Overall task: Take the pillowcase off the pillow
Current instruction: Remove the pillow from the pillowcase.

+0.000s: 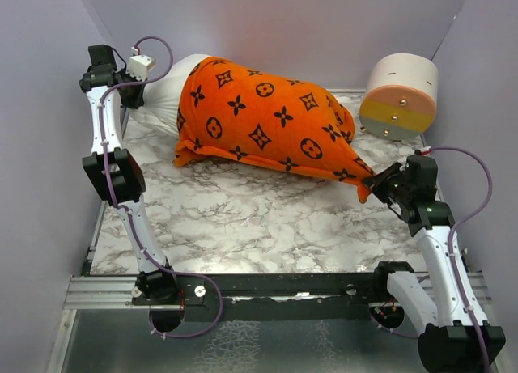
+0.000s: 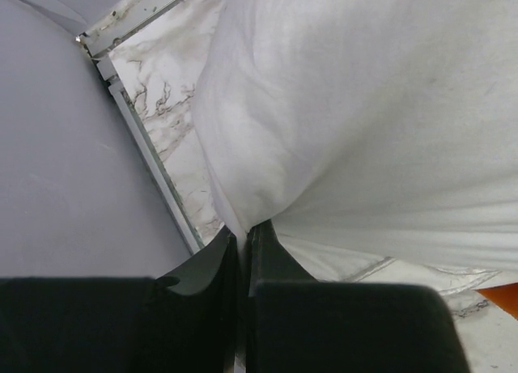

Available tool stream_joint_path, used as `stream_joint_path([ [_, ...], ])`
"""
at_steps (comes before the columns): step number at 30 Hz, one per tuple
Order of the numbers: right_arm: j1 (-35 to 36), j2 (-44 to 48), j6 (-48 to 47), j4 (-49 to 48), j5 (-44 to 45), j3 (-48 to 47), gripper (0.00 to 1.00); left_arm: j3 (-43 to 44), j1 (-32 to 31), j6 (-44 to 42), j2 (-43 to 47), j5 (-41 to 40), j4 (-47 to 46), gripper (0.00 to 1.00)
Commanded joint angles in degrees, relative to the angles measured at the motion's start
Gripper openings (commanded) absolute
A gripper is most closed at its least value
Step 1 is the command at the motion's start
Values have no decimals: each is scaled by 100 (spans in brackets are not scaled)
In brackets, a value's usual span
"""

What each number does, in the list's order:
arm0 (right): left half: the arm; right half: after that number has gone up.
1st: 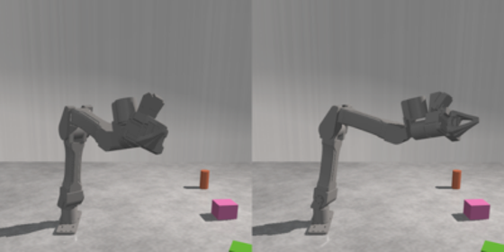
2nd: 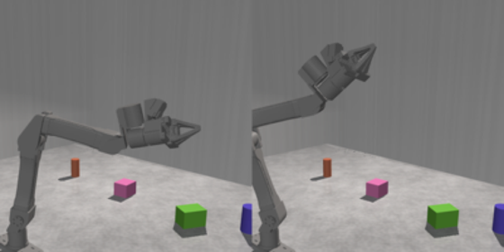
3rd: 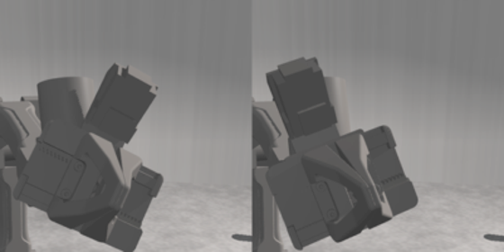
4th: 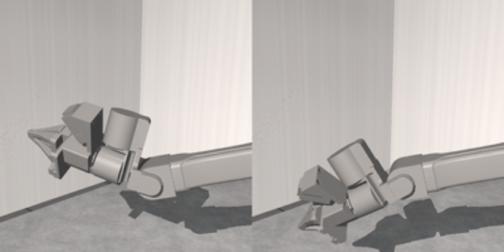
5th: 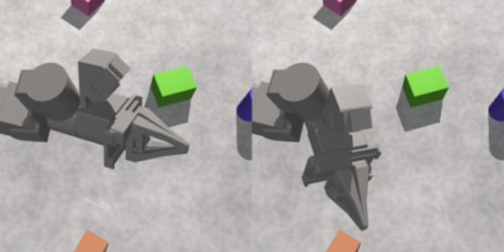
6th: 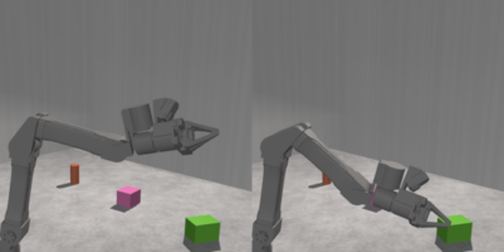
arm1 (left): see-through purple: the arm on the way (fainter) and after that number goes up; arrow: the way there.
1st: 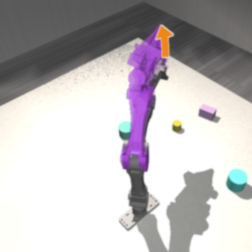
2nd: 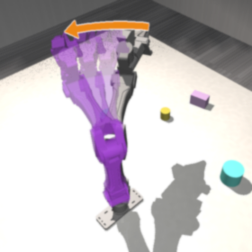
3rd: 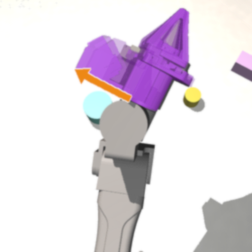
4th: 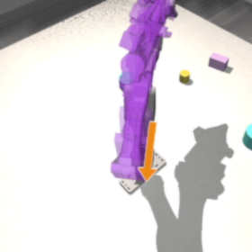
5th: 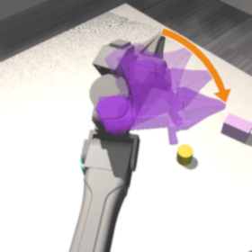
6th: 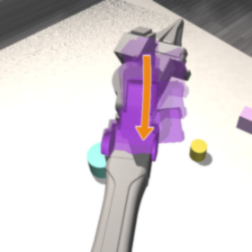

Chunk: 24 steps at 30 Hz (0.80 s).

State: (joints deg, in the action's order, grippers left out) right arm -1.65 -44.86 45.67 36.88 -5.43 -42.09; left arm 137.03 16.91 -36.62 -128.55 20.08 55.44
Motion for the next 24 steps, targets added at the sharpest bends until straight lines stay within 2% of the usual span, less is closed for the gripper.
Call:
stream_joint_path([
  [1, -538, -81, -526, 575, 1230, -231, 33, 288, 999, -770, -66, -2012, -2137, 0],
  [2, -538, -92, -569, 546, 1176, -325, 57, 277, 993, -778, -53, -1922, -2040, 0],
  [4, -538, -120, -646, 514, 1146, -637, 94, 172, 993, -784, -2, -1766, -1902, 0],
  [5, -538, -161, -674, 492, 1126, -800, 100, 49, 990, -772, 43, -1736, -1908, 0],
  [9, -538, -526, -470, 212, 822, -1189, 99, -542, 981, -762, 325, -1630, -2151, 0],
  [14, -505, -1459, 287, -984, -440, -837, 100, -1068, 885, -764, 646, -1305, -2081, 0],
  [15, -365, -1623, 446, -1308, -513, -692, 100, -1208, 845, -777, 726, -1205, -2055, 0],
  [19, 1146, -2590, 539, -2127, 125, -901, 100, -1874, 727, -843, 1183, -467, -1767, 0],
  [24, 2001, -3725, 992, -2635, 83, -1027, 100, -2258, 604, -999, 1614, 476, -1015, 0],
])
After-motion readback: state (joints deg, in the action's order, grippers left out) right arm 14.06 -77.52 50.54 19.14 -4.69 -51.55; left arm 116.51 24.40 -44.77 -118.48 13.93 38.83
